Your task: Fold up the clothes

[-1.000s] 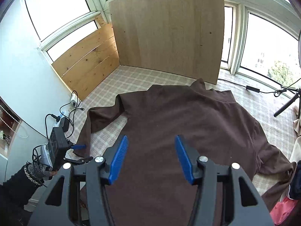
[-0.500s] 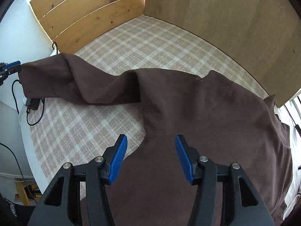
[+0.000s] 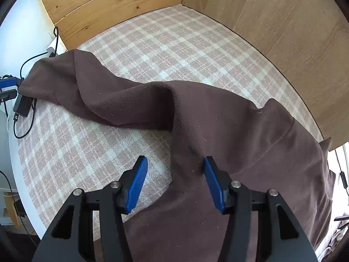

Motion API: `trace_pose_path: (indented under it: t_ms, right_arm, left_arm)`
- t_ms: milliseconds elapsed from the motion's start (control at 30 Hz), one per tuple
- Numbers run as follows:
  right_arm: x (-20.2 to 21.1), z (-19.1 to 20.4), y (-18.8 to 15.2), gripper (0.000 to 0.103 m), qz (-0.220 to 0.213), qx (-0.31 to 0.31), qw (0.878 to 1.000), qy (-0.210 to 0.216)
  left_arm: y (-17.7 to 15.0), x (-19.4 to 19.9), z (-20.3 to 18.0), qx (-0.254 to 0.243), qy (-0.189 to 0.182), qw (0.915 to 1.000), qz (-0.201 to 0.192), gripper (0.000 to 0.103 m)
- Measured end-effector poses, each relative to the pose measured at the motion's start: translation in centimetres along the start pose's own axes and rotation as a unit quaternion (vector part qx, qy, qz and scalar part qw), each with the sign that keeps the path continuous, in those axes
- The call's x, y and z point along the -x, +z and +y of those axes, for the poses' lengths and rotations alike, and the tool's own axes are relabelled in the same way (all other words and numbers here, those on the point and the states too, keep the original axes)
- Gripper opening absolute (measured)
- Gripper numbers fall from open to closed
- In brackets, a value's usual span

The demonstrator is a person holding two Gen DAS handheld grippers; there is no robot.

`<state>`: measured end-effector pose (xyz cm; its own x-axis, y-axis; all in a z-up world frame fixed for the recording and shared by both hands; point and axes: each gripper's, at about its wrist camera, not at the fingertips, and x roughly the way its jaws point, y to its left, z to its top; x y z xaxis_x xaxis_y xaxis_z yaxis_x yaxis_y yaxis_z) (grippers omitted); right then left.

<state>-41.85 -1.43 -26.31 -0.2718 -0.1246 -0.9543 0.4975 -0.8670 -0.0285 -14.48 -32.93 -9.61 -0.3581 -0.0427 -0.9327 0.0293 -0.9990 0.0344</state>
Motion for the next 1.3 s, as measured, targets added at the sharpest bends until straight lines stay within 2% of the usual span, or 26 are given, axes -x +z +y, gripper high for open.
trace_pose_path:
  t_ms: [67,167,233,333,400,433,467,533,600,633,700,767,800,900,933,967,1033,1133,1200,1233,1300]
  right_arm:
    - [-0.1,-0.3,-0.1,0.053,0.002,0.002,1.000,0.002]
    - [-0.3,-0.9,-0.3,0.053,0.003,0.003,1.000,0.007]
    - [-0.4,-1.0,-0.5,0.053,0.003,0.006,1.000,0.011]
    - [-0.7,-1.4,-0.8,0.052,0.003,0.009,1.000,0.019]
    - [-0.8,-1.6,-0.9,0.039,0.001,0.015,1.000,0.019]
    - [-0.8,-1.7,-1.0,0.023,-0.001,0.018,1.000,0.018]
    - [-0.8,-1.8,-1.0,0.016,0.001,0.022,1.000,0.016]
    - [-0.4,-2.7,-1.2,0.006,0.003,0.019,0.999,0.027]
    - [0.4,-3.8,-1.4,0.004,-0.003,0.010,0.999,0.042]
    - [0.9,-4.3,-1.6,0.004,-0.008,0.006,0.999,0.051]
    - [1.8,-5.2,-2.1,0.004,-0.022,-0.006,0.997,0.074]
    - [1.8,-5.8,-2.5,0.004,-0.021,-0.011,0.996,0.086]
    - [1.3,-5.4,-2.6,0.004,-0.005,0.000,0.997,0.083]
    - [0.4,-4.4,-2.9,0.009,0.035,0.026,0.996,0.081]
    - [0.7,-4.5,-2.9,0.018,0.040,0.027,0.995,0.090]
    - [1.0,-4.6,-2.9,0.035,0.045,0.028,0.994,0.099]
    - [2.7,-5.8,-2.3,0.048,0.023,0.013,0.990,0.136]
    - [4.9,-7.2,-0.6,0.048,-0.013,0.001,0.989,0.147]
    - [4.8,-7.1,1.4,0.048,-0.021,0.010,0.993,0.119]
    - [4.4,-6.6,2.7,0.048,-0.018,0.017,0.994,0.104]
    - [2.3,-5.5,4.5,0.048,-0.003,0.039,0.995,0.086]
  left_arm:
    - [0.4,-0.8,-0.1,0.007,-0.013,0.9999,0.007,0.039]
    - [0.8,-1.6,-0.2,0.011,-0.004,0.9998,0.013,0.035]
    - [0.9,-1.7,0.1,0.019,-0.014,0.9997,0.010,0.019]
    - [1.0,-1.8,0.5,0.029,-0.028,0.9992,0.005,0.006]
    - [1.1,-1.2,0.7,0.027,-0.031,0.9991,-0.007,0.006]
    - [1.2,-0.5,0.7,0.025,-0.032,0.9991,-0.016,0.006]
    - [1.3,0.4,0.9,0.021,-0.029,0.9991,-0.024,0.006]
    - [1.6,2.5,1.4,0.009,-0.005,0.9987,-0.050,0.006]
    - [2.0,4.8,2.0,-0.010,0.030,0.9966,-0.077,0.005]
    - [2.2,5.9,2.2,-0.019,0.048,0.9946,-0.090,0.006]
    - [2.1,7.4,2.8,-0.029,0.050,0.9924,-0.109,0.006]
    - [1.1,6.7,2.6,-0.042,0.041,0.9932,-0.101,0.006]
    - [0.6,6.2,2.4,-0.050,0.037,0.9937,-0.094,0.006]
    - [-1.9,3.1,0.9,-0.083,0.023,0.9959,-0.031,0.006]
    - [-2.5,3.0,0.7,-0.081,0.018,0.9963,-0.022,0.007]
    - [-3.2,2.9,0.5,-0.079,0.013,0.9967,-0.014,0.008]
    - [-4.5,2.7,0.1,-0.074,0.004,0.9973,0.002,0.013]
    - [-4.8,4.2,1.1,-0.048,0.004,0.9988,-0.005,0.015]
    - [-4.4,5.1,1.9,-0.029,0.013,0.9994,-0.016,0.016]
    - [-4.1,5.4,2.3,-0.018,0.018,0.9994,-0.022,0.022]
    - [-2.9,5.0,2.9,0.001,0.018,0.9996,-0.022,0.026]
